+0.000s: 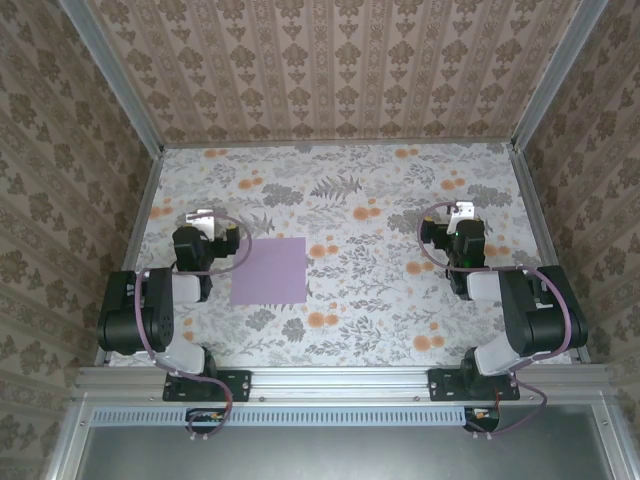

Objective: Fold a paper plane with a square sheet of paper (fold left side to right side)
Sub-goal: Move the square sheet of paper to the center of the table.

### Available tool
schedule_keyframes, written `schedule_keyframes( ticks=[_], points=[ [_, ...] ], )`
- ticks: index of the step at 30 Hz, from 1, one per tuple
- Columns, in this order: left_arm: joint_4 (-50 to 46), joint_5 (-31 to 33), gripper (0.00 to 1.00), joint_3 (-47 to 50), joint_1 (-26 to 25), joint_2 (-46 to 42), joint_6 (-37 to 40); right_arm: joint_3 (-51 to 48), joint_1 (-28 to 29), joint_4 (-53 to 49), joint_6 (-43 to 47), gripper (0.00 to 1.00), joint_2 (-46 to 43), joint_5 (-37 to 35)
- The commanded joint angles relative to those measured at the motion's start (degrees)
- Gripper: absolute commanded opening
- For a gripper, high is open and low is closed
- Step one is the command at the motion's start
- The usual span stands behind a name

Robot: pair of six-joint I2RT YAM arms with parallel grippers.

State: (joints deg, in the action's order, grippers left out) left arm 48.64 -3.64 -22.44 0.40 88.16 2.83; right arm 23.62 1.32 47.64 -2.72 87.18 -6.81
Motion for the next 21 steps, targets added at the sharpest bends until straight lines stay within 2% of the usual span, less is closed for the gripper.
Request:
schedule_keyframes(
  ticks=[1, 21],
  points=[
    [-0.13, 0.26, 1.00, -0.94, -0.27, -0.18, 0.31, -0.52, 0.12, 1.85, 0.46, 1.00, 0.38, 0.30],
    [-0.18, 1.24, 1.00, -1.03, -0.23, -0.24, -0.11, -0.50, 0.01, 1.66, 0.30, 1.00, 0.38, 0.39]
  ],
)
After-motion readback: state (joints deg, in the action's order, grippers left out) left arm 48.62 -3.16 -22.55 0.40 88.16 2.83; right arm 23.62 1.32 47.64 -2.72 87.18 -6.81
